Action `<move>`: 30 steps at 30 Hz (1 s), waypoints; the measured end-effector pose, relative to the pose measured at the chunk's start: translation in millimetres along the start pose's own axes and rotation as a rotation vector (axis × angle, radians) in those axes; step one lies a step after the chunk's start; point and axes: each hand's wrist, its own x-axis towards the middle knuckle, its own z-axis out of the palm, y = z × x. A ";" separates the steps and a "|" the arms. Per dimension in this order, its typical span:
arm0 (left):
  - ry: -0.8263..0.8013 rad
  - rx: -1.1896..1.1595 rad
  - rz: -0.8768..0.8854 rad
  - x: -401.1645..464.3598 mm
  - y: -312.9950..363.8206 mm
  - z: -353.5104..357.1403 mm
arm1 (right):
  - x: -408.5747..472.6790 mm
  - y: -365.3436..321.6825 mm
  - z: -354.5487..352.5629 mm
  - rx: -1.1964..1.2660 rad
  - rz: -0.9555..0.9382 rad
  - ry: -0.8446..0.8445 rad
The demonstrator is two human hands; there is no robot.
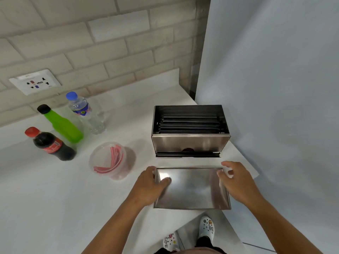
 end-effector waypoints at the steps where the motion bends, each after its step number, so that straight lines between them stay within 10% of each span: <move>1: -0.005 0.002 -0.012 -0.6 1.0 4.5 | -0.1 1.9 -0.7 -0.011 0.013 -0.015; 13: 0.202 -0.105 0.082 -21.5 22.4 -19.8 | 0.0 -3.1 -0.1 -0.109 0.049 -0.144; 26: 0.065 -0.284 0.547 -57.6 29.5 -65.7 | 8.6 -42.1 -32.8 0.426 0.178 -0.592; 30: 0.292 -0.259 0.596 -45.2 36.9 -67.1 | -2.3 -50.3 -40.2 0.581 0.149 -0.661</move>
